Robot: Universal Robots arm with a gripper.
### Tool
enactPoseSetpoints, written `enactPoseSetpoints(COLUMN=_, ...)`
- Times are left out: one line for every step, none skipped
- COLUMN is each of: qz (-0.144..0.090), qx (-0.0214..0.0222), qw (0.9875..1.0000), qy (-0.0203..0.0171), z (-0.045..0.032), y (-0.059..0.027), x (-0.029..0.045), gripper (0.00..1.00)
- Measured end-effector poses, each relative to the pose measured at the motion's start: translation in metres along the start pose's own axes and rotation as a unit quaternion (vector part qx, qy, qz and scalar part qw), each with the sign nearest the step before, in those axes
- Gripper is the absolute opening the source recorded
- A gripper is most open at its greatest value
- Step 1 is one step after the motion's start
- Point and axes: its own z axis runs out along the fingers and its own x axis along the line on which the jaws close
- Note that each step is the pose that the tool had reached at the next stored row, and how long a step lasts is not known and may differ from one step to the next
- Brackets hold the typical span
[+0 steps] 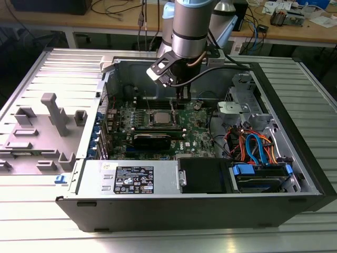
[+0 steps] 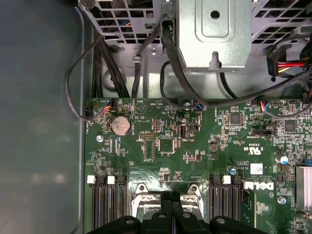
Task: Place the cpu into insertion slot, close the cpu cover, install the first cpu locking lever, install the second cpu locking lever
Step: 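Close the cpu cover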
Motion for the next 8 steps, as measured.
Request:
enactPoseSetpoints(qz=0.000, qx=0.0000, qw=1.0000, qy=0.0000, z=0.0000, y=-0.0006, x=0.0000, gripper=0.11)
enactPoseSetpoints(qz=0.000, qx=0.0000, qw=1.0000, qy=0.0000, z=0.0001, y=-0.0010, x=0.0000, gripper=0.11)
enactPoseSetpoints(qz=0.000, qx=0.0000, qw=1.0000, qy=0.0000, z=0.0001, y=-0.0011, x=0.0000, gripper=0.11)
enactPoseSetpoints(qz=0.000, qx=0.0000, qw=1.0000, qy=0.0000, z=0.0002, y=-0.0011, x=0.0000, gripper=0.11)
enactPoseSetpoints(qz=0.000, qx=0.0000, qw=1.0000, qy=0.0000, z=0.0002, y=-0.0012, x=0.0000, gripper=0.11)
enactPoseSetpoints(qz=0.000, qx=0.0000, qw=1.0000, qy=0.0000, z=0.0002, y=-0.0013, x=0.0001, gripper=0.11)
enactPoseSetpoints(qz=0.000, qx=0.0000, qw=1.0000, qy=0.0001, z=0.0002, y=-0.0017, x=0.0001, gripper=0.11)
enactPoseSetpoints(qz=0.000, qx=0.0000, qw=1.0000, qy=0.0001, z=0.0003, y=-0.0021, x=0.0000, gripper=0.11)
